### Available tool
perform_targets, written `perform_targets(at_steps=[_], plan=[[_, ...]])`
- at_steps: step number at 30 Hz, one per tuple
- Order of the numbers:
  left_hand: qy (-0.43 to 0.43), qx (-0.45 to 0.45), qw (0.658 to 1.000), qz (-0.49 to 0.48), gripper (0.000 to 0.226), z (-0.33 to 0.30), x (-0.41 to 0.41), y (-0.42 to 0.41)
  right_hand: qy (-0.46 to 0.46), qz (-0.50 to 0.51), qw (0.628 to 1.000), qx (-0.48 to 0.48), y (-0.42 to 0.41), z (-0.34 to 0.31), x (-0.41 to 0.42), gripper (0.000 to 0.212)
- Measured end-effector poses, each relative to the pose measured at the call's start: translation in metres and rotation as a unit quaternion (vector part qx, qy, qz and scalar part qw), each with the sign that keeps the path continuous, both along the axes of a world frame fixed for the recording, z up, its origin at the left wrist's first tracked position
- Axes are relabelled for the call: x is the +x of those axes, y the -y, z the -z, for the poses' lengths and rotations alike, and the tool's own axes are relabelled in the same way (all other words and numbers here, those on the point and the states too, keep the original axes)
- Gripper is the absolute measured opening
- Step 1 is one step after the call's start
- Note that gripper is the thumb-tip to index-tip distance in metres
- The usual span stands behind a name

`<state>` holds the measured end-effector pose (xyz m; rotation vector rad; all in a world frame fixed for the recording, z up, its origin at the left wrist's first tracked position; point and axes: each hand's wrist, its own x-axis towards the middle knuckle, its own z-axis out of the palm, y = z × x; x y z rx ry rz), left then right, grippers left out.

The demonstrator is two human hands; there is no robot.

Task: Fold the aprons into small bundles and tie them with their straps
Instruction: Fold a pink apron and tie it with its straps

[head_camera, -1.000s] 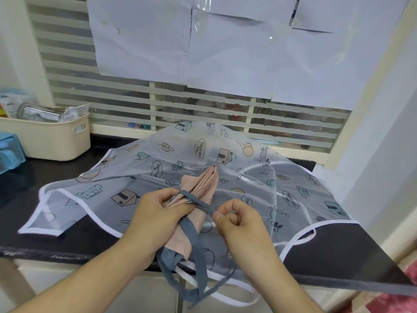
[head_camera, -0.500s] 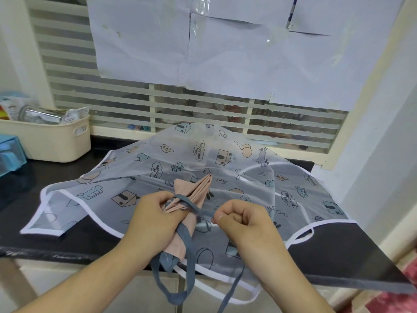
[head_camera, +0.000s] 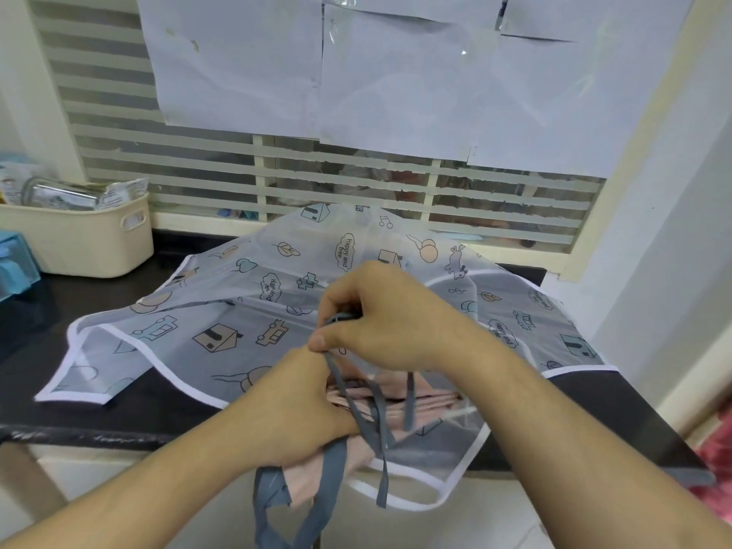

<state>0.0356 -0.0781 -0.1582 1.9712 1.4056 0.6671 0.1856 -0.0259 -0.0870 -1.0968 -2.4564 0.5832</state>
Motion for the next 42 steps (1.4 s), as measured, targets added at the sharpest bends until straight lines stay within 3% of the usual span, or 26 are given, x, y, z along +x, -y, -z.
perform_targets(at_steps=[4, 8, 11, 13, 15, 16, 20, 26, 32, 36, 42], plan=[[0.057, -0.05, 0.993, 0.095, 0.007, -0.021, -0.007, 0.009, -0.064, -0.034, 0.994, -0.082, -0.025, 0.004, 0.016, 0.011], [0.129, -0.067, 0.985, 0.098, 0.018, -0.032, -0.016, 0.012, -0.176, -0.019, 0.967, -0.183, -0.037, 0.04, 0.036, 0.016], [0.155, -0.042, 0.986, 0.044, 0.021, -0.03, -0.022, 0.006, -0.273, 0.001, 0.912, -0.307, -0.029, 0.075, 0.045, 0.012], [0.191, -0.028, 0.981, -0.014, 0.02, -0.026, -0.025, 0.001, -0.3, 0.03, 0.897, -0.324, -0.014, 0.098, 0.046, 0.025], [0.195, -0.006, 0.977, -0.08, 0.02, -0.018, -0.026, -0.006, -0.33, 0.044, 0.877, -0.346, 0.003, 0.114, 0.047, 0.024], [0.18, 0.011, 0.976, -0.12, 0.018, -0.012, -0.026, -0.01, -0.331, 0.046, 0.879, -0.339, 0.008, 0.12, 0.047, 0.023], [0.109, 0.051, 0.968, -0.222, 0.01, 0.013, -0.017, -0.02, -0.242, 0.107, 0.944, -0.198, 0.013, 0.12, 0.042, 0.025], [0.02, 0.056, 0.967, -0.247, 0.016, 0.033, -0.002, -0.03, -0.165, 0.137, 0.975, -0.059, 0.008, 0.106, 0.033, 0.029], [-0.062, 0.032, 0.98, -0.185, 0.002, 0.039, 0.004, -0.026, -0.284, 0.154, 0.933, -0.157, -0.009, 0.112, 0.018, 0.031], [-0.031, 0.042, 0.989, -0.136, 0.035, 0.034, -0.002, -0.021, -0.367, 0.149, 0.886, -0.239, -0.011, 0.126, 0.019, 0.027], [-0.077, 0.136, 0.974, -0.165, 0.009, 0.039, -0.016, -0.033, -0.386, 0.119, 0.882, -0.241, -0.019, 0.129, 0.021, 0.024]])
